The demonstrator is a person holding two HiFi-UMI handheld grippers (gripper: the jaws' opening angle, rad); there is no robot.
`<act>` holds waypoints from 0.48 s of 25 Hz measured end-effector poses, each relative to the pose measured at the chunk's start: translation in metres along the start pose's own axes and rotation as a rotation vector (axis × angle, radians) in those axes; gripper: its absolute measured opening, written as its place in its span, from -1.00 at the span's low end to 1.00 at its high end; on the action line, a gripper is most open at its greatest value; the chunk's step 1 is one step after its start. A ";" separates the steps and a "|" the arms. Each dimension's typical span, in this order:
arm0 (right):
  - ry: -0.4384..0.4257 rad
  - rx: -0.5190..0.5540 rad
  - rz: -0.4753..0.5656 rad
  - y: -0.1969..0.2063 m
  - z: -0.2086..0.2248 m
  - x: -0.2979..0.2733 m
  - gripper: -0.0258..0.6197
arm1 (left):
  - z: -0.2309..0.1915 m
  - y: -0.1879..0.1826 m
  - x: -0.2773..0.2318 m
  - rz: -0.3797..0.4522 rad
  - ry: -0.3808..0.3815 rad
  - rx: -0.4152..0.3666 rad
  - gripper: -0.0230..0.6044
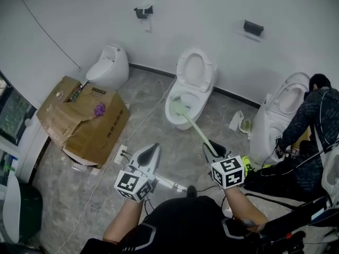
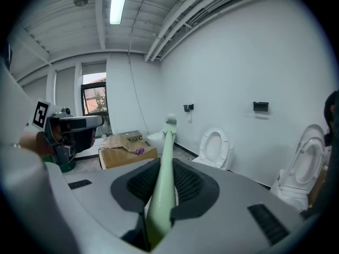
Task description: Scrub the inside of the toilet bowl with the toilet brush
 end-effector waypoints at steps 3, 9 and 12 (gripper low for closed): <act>-0.009 0.002 0.002 -0.004 0.020 -0.014 -0.67 | -0.005 0.000 -0.026 -0.006 0.005 -0.011 -0.93; -0.023 -0.011 0.002 -0.007 0.051 -0.036 -0.67 | -0.013 -0.003 -0.066 -0.012 0.009 -0.019 -0.93; -0.029 -0.012 0.001 -0.008 0.065 -0.044 -0.67 | -0.015 -0.005 -0.081 -0.009 -0.006 -0.009 -0.93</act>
Point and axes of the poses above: the fingertips, and each gripper's own axes: x backward along the fingers, z to its right, y out of its underside, the point moved 1 cm from there along x, backward along the fingers, and after that the axes turned 14 degrees about y, right-handed, at the moved point
